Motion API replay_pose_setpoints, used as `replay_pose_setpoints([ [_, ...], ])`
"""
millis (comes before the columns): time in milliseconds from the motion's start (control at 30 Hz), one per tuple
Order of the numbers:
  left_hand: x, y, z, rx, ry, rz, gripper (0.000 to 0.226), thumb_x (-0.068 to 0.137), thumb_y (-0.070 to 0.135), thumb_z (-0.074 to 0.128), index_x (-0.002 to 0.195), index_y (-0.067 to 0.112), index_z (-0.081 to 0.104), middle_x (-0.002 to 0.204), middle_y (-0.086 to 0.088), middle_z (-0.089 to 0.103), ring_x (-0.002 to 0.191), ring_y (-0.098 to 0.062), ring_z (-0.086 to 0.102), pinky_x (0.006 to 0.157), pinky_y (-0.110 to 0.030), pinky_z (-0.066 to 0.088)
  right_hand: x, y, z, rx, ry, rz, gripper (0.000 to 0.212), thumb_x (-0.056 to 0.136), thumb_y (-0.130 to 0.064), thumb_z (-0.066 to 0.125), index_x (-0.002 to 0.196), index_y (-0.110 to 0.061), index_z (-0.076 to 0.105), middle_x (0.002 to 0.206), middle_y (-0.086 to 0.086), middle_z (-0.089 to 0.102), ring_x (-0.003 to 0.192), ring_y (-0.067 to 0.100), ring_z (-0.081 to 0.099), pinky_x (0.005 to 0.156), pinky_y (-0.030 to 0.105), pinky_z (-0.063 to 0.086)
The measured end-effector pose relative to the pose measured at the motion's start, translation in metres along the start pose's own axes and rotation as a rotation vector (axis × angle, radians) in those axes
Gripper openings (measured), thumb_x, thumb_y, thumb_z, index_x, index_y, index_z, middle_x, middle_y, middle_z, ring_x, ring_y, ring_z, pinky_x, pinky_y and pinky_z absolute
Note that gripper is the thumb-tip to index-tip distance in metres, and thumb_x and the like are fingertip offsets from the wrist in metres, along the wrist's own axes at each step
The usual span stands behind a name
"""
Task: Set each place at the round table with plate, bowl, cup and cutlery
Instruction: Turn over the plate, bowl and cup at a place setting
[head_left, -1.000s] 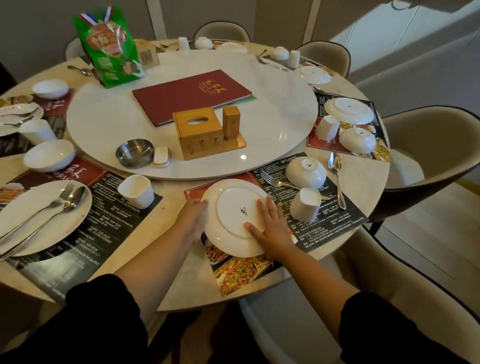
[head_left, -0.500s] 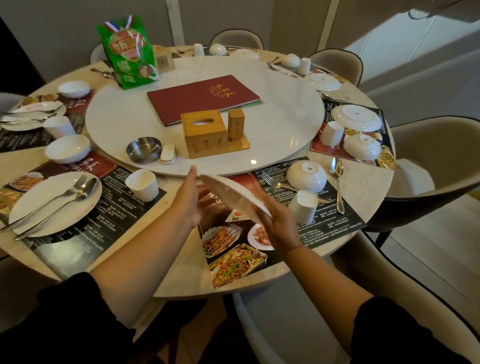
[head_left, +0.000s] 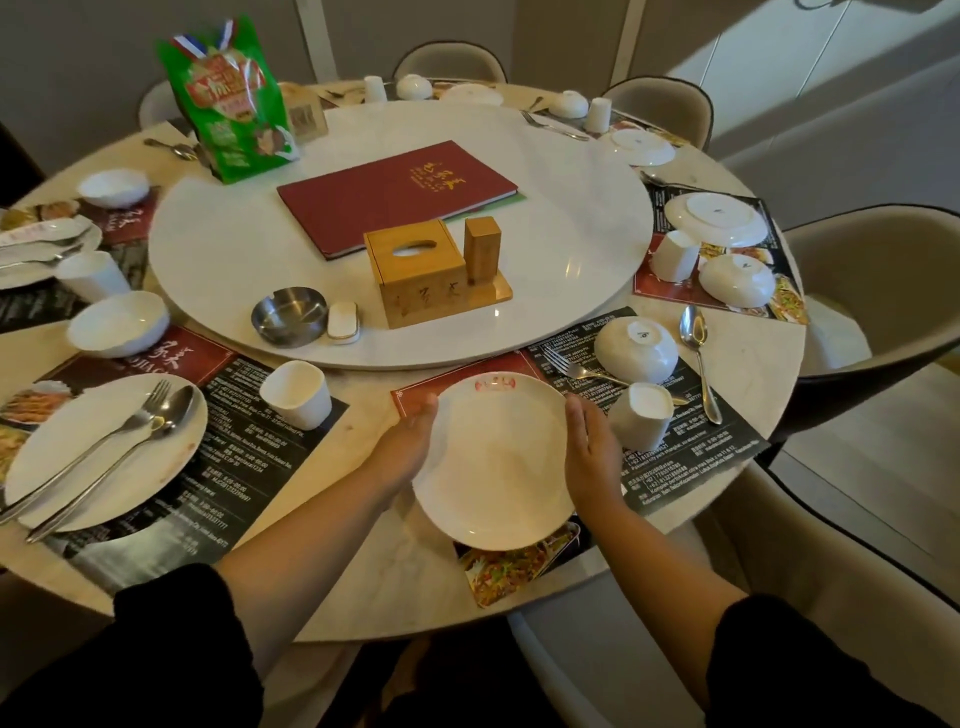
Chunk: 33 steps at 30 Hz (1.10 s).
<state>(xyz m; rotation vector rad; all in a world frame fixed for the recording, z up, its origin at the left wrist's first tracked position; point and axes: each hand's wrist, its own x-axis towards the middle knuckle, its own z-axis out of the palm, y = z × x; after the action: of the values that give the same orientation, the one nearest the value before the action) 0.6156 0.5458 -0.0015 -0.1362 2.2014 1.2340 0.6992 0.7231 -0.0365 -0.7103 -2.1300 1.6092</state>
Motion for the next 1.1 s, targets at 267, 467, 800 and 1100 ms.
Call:
replay_pose_setpoints([
  [267,0.017,-0.014,-0.005,0.131,-0.069,-0.008,0.061,0.095,0.06,0.025,0.13,0.018,0.051,0.13,-0.009,0.056,0.105,-0.022,0.053,0.084,-0.031,0.038,0.001,0.021,0.006,-0.201,-0.048,-0.03,0.05,0.097,-0.05,0.03,0.12,-0.016,0.059,0.114,0.005,0.062,0.105,0.016,0.054,0.092,0.035,0.043],
  [467,0.035,-0.012,-0.009,0.642,-0.031,-0.012,0.081,0.085,0.072,0.033,0.138,0.012,0.043,0.136,-0.012,0.05,0.12,-0.031,0.05,0.098,-0.036,0.043,0.004,0.024,0.003,-0.374,-0.186,0.009,0.054,0.096,-0.046,0.031,0.135,-0.012,0.048,0.14,0.008,0.046,0.128,0.019,0.043,0.106,0.034,0.034],
  [800,0.028,0.011,0.031,0.807,-0.015,0.418,0.076,0.091,0.062,0.031,0.152,0.024,0.007,0.16,-0.002,-0.006,0.147,-0.025,-0.009,0.118,-0.048,0.003,0.076,-0.048,-0.067,-1.292,-0.224,-0.06,0.073,0.078,-0.047,0.068,0.139,-0.019,0.038,0.138,0.009,0.043,0.127,0.028,0.04,0.099,0.041,0.042],
  [1100,0.018,0.034,0.082,0.786,-0.125,0.538,0.076,0.091,0.062,0.029,0.152,0.023,0.006,0.16,-0.002,-0.01,0.147,-0.021,-0.012,0.116,-0.048,-0.003,0.086,-0.037,-0.069,-1.435,-0.435,0.081,0.048,0.078,-0.014,0.071,0.121,-0.01,0.052,0.116,0.009,0.058,0.106,0.026,0.057,0.082,0.034,0.048],
])
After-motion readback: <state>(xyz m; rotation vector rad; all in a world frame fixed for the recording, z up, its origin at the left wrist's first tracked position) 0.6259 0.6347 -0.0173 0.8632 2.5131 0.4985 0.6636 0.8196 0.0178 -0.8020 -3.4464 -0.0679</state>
